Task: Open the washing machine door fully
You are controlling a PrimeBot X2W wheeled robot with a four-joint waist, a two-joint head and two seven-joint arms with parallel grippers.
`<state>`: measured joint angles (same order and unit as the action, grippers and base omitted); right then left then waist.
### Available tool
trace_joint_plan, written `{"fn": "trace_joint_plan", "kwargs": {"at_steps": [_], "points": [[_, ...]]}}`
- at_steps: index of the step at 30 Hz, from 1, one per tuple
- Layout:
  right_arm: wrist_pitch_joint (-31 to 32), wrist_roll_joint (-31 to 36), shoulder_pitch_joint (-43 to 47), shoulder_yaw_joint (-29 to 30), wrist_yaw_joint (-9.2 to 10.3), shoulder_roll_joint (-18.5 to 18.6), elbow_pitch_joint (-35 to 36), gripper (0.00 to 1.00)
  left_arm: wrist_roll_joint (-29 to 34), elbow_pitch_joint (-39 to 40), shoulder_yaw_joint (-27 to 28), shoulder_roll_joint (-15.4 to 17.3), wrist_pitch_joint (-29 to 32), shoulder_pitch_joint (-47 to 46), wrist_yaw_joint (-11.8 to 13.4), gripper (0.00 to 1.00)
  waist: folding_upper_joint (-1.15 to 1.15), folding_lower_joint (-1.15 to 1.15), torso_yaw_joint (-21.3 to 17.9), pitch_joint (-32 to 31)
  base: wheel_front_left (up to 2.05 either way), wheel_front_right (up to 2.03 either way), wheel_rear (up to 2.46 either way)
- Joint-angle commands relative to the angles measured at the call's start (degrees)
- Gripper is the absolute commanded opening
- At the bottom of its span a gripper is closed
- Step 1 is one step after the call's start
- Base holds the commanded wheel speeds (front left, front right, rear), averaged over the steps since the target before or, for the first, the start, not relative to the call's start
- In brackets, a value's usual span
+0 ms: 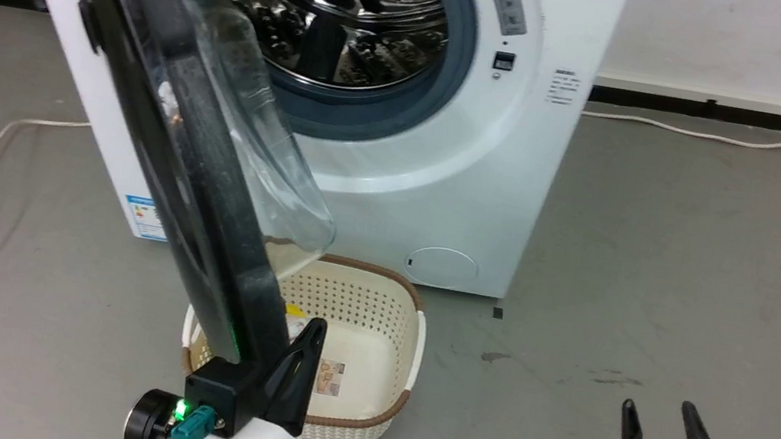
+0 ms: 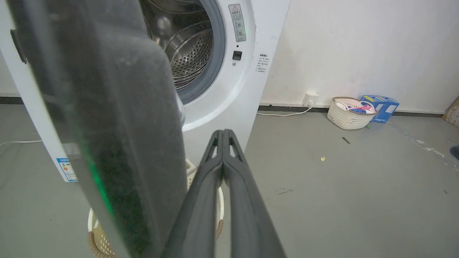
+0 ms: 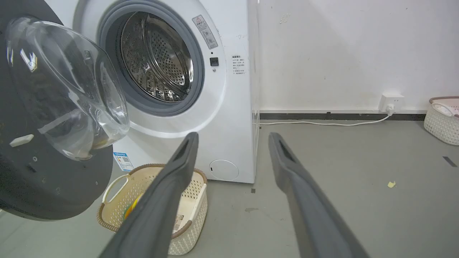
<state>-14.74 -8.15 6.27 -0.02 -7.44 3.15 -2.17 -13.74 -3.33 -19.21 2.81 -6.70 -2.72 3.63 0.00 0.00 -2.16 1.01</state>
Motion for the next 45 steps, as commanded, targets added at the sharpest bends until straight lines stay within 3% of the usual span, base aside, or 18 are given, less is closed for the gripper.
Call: {"fn": "trace_joint_plan", "kwargs": {"at_steps": [1, 13, 21, 24, 30, 37, 41, 45], "points": [[-0.26, -0.19, -0.91, -0.26, -0.05, -0.27, -0.34, 1.0, -0.57, -0.76, 0.49, 0.12, -0.64, -0.98, 0.18, 0.0, 0.0, 0.0, 0.69, -0.11, 0.0, 0.0, 0.0], [-0.26, 1.18, -0.4, -0.82, -0.05, -0.27, -0.96, 1.0, -2.56, -4.05, 2.1, 0.85, -2.16, -0.64, 0.6, 0.0, 0.0, 0.0, 8.32, -1.42, 0.0, 0.0, 0.0], [-0.26, 0.86, -0.07, -2.5, -0.05, -0.27, -1.55, 1.0, -3.4, -3.93, 3.82, 2.4, -2.0, -0.57, 1.35, 0.0, 0.0, 0.0, 16.9, -0.61, 0.0, 0.0, 0.0], [-0.26, 1.27, -0.76, -3.04, -0.05, -0.27, -1.52, 1.0, -4.26, -3.23, 6.16, 3.86, -2.1, -1.02, 2.1, 0.0, 0.0, 0.0, 20.5, 1.14, 0.0, 0.0, 0.0], [-0.26, 3.56, -2.62, -3.76, -0.05, 0.01, -1.42, 1.0, -6.76, -2.85, 11.17, 6.31, -2.6, -3.56, 2.87, 0.0, 0.0, 0.0, 23.89, 6.28, 0.0, 0.0, 0.0], [0.23, 5.04, -4.91, -3.49, -0.05, 2.16, -0.6, 1.0, -9.83, -4.86, 16.49, 9.18, -3.26, -8.49, 2.8, 0.0, 0.0, 0.0, 25.18, 12.68, 0.0, 0.0, 0.0], [1.49, 5.61, -6.02, -3.24, -0.05, 3.48, 0.82, 1.0, -13.61, -8.84, 21.38, 12.33, -3.41, -13.15, 1.39, 0.0, 0.0, 0.0, 25.3, 16.24, 0.0, 0.0, 0.0], [2.92, 6.0, -6.85, -3.29, -0.05, 4.7, 2.62, 1.0, -15.56, -15.36, 25.29, 17.57, -3.91, -18.36, -0.71, 0.0, 0.0, 0.0, 24.85, 18.83, 0.0, 0.0, 0.0]]}}
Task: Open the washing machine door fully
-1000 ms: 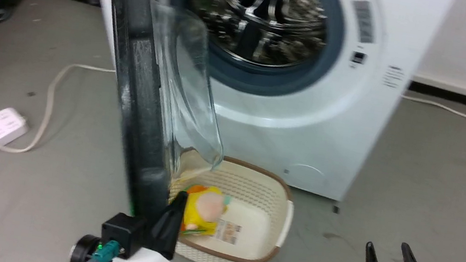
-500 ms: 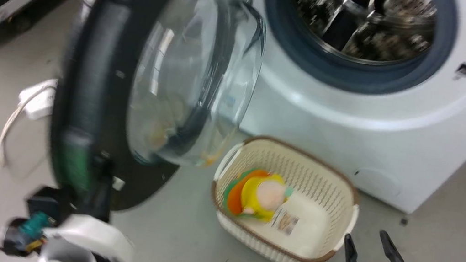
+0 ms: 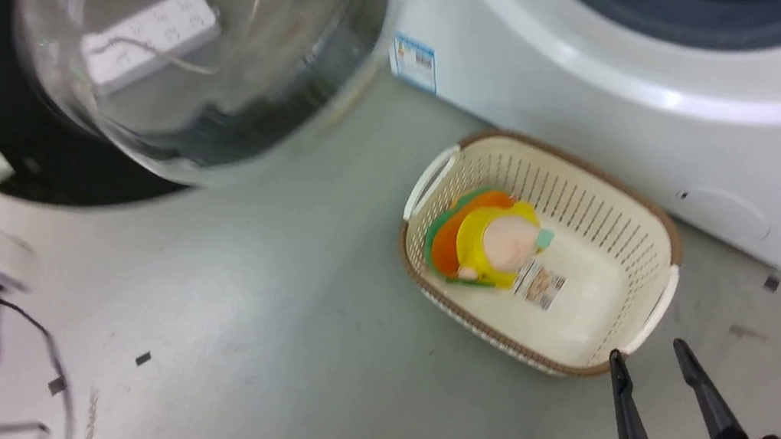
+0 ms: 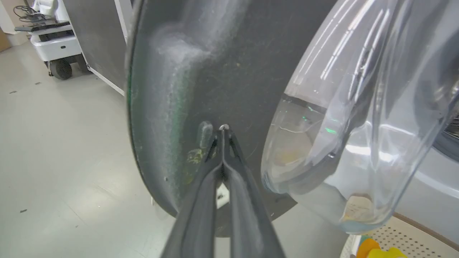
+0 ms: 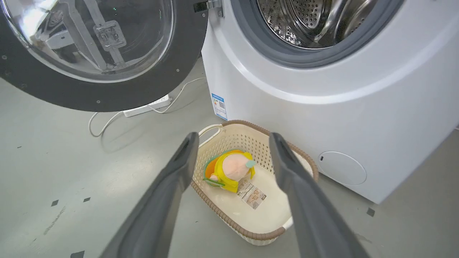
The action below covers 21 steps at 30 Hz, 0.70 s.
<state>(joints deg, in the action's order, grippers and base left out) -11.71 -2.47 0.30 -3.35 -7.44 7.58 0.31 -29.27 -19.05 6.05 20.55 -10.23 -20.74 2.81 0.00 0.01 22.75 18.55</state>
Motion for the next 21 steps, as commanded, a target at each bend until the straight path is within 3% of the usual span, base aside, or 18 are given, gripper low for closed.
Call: {"fn": "trace_joint_plan", "kwargs": {"at_steps": [1, 9, 16, 21], "points": [[0.27, 0.39, -1.03, 0.17, -0.05, 0.6, 0.65, 1.0, -0.25, -1.36, 0.52, 0.92, -0.46, -1.62, -0.39, 0.0, 0.0, -0.01, -0.2, 1.85, 0.0, 0.0, 0.0], [2.83, 0.7, -1.5, 0.82, -0.05, 2.24, 3.95, 1.0, -1.01, -15.58, 1.17, 5.91, -2.01, -11.79, -4.63, 0.0, 0.0, -0.01, -0.74, 4.71, 0.0, 0.0, 0.0], [3.43, 0.75, -1.46, 0.37, -0.05, 2.02, 4.49, 1.0, 0.29, -23.47, 0.16, 6.85, -4.06, -16.44, -6.59, 0.0, 0.0, -0.01, -1.57, 3.9, 0.0, 0.0, 0.0], [1.99, 0.32, -1.79, 0.22, -0.05, 1.08, 3.02, 1.0, 2.07, -23.69, -0.17, 6.78, -4.68, -14.5, -7.58, 0.0, 0.0, -0.01, -3.43, 0.37, 0.0, 0.0, 0.0]]}}
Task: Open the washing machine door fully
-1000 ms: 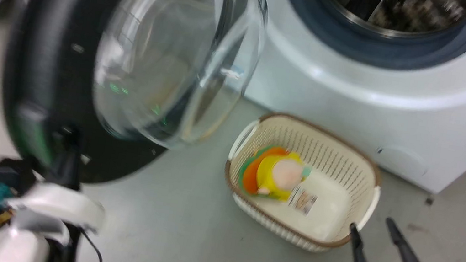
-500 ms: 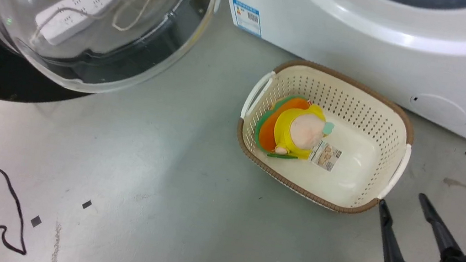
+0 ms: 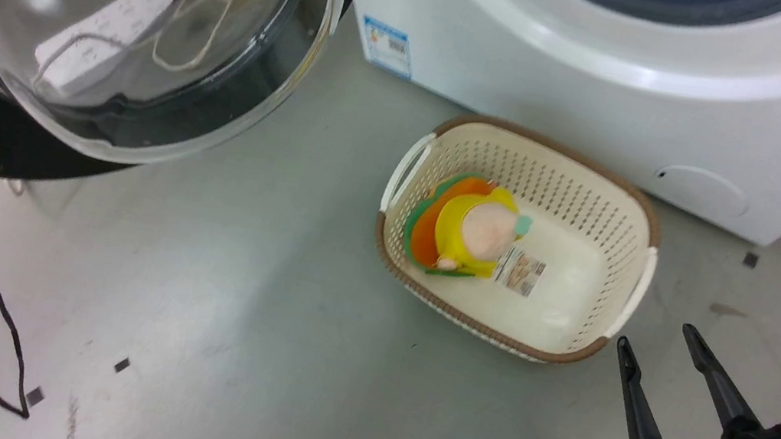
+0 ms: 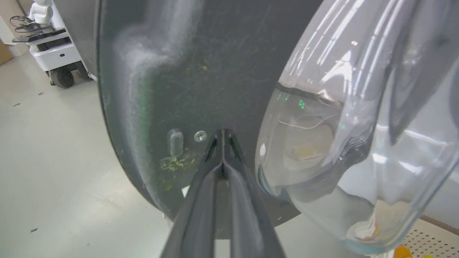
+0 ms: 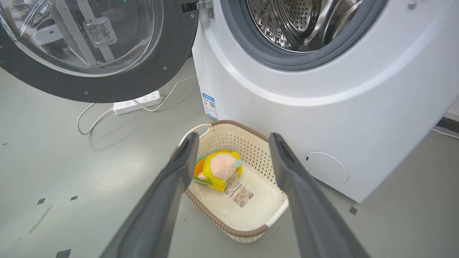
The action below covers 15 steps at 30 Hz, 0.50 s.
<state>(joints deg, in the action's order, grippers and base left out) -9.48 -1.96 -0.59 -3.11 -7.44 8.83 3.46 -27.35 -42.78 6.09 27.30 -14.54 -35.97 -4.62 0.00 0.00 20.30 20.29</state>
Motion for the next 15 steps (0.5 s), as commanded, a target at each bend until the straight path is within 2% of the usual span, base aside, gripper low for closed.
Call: {"fn": "trace_joint_plan", "kwargs": {"at_steps": [1, 5, 10, 15], "points": [[-0.64, -0.23, -0.92, 0.16, -0.05, -0.47, -0.44, 1.0, 0.67, 1.23, -0.15, -0.18, -0.4, 1.55, -0.33, 0.0, 0.0, 0.0, -1.4, -2.26, 0.0, 0.0, 0.0], [-2.31, -0.1, -0.83, 1.18, -0.05, -1.83, -1.49, 1.0, 3.35, 8.43, -0.66, -2.42, -0.43, 6.89, -1.07, 0.0, 0.0, 0.0, -3.48, -5.99, 0.0, 0.0, 0.0], [-4.19, -0.05, -0.44, 3.29, -0.05, -3.73, -2.5, 1.0, 5.08, 17.5, -3.04, -7.26, -0.44, 14.74, -1.68, 0.0, 0.0, 0.0, -6.83, -11.29, 0.0, 0.0, 0.0], [-5.09, 0.02, 0.45, 4.3, -0.05, -5.1, -3.03, 1.0, 7.3, 26.32, -5.34, -11.45, -0.45, 21.94, -0.4, 0.0, 0.0, 0.0, -10.76, -15.71, 0.0, 0.0, 0.0]]}}
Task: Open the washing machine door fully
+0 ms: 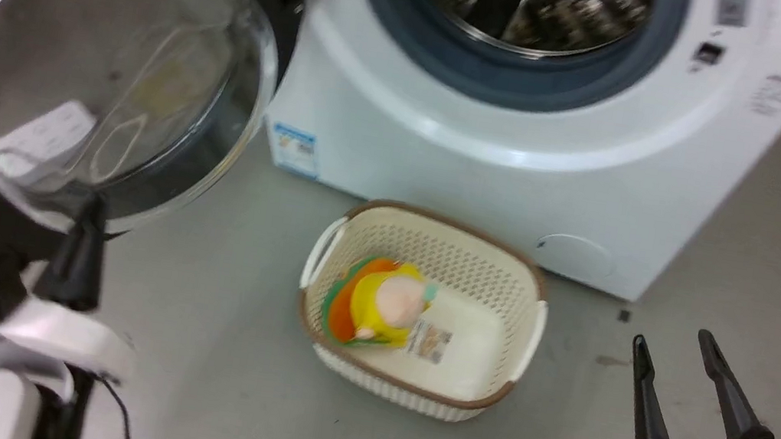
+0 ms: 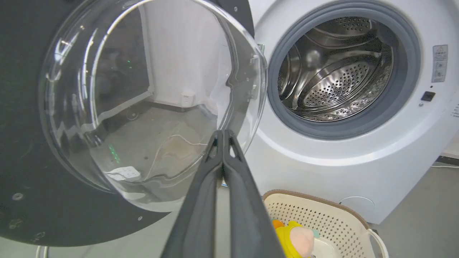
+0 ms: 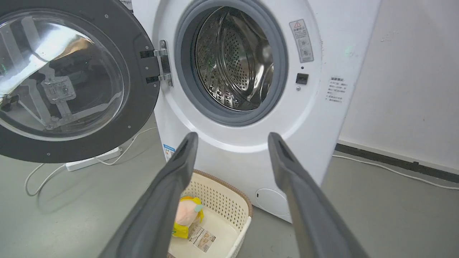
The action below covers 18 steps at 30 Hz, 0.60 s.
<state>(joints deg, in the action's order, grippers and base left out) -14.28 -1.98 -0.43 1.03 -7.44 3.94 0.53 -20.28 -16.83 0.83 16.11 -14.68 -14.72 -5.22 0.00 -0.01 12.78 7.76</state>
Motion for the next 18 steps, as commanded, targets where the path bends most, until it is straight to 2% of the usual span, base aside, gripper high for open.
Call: {"fn": "trace_joint_plan", "kwargs": {"at_steps": [1, 6, 13, 14, 15, 16, 18], "points": [[-0.38, 0.0, 0.5, 0.35, -0.05, -0.38, -0.16, 1.0, 0.75, 1.91, -0.55, -0.92, -0.31, 2.0, 0.64, 0.0, 0.0, 0.01, -3.96, -3.79, 0.0, 0.0, 0.0], [-0.63, -0.48, 1.46, 0.9, -0.05, -0.86, -0.52, 1.0, 2.03, 7.39, -2.42, -4.23, -0.3, 7.79, 2.94, 0.0, 0.0, 0.01, -7.65, -6.3, 0.0, 0.0, 0.0], [-0.7, -2.07, 3.34, 1.18, -0.05, -1.03, -1.13, 1.0, 4.92, 10.18, -6.1, -7.04, -0.25, 13.99, 5.47, 0.0, 0.0, 0.01, -11.58, -8.19, 0.0, 0.0, 0.0], [-0.7, -2.36, 3.61, 1.3, -0.05, -1.04, -1.2, 1.0, 5.32, 10.35, -6.49, -7.38, -0.26, 14.62, 5.77, 0.22, 0.0, 0.01, -11.98, -8.23, 0.0, 0.0, 0.0], [-0.71, -2.6, 3.88, 1.41, -0.05, -1.04, -1.36, 1.0, 5.51, 10.33, -6.83, -7.81, -0.26, 15.24, 6.0, 0.58, 0.0, 0.01, -12.37, -8.31, 0.0, 0.0, 0.0], [-0.71, -2.79, 4.12, 1.47, -0.05, -1.04, -1.55, 1.0, 5.64, 10.26, -7.12, -8.2, -0.27, 15.8, 6.18, 1.0, 0.0, 0.01, -12.73, -8.38, 0.0, 0.0, 0.0], [-0.71, -3.19, 4.52, 1.68, -0.05, -1.05, -1.95, 1.0, 6.51, 10.22, -7.5, -8.67, -0.29, 16.64, 6.88, 1.0, 0.0, 0.01, -13.35, -8.42, 0.0, 0.0, 0.0]]}}
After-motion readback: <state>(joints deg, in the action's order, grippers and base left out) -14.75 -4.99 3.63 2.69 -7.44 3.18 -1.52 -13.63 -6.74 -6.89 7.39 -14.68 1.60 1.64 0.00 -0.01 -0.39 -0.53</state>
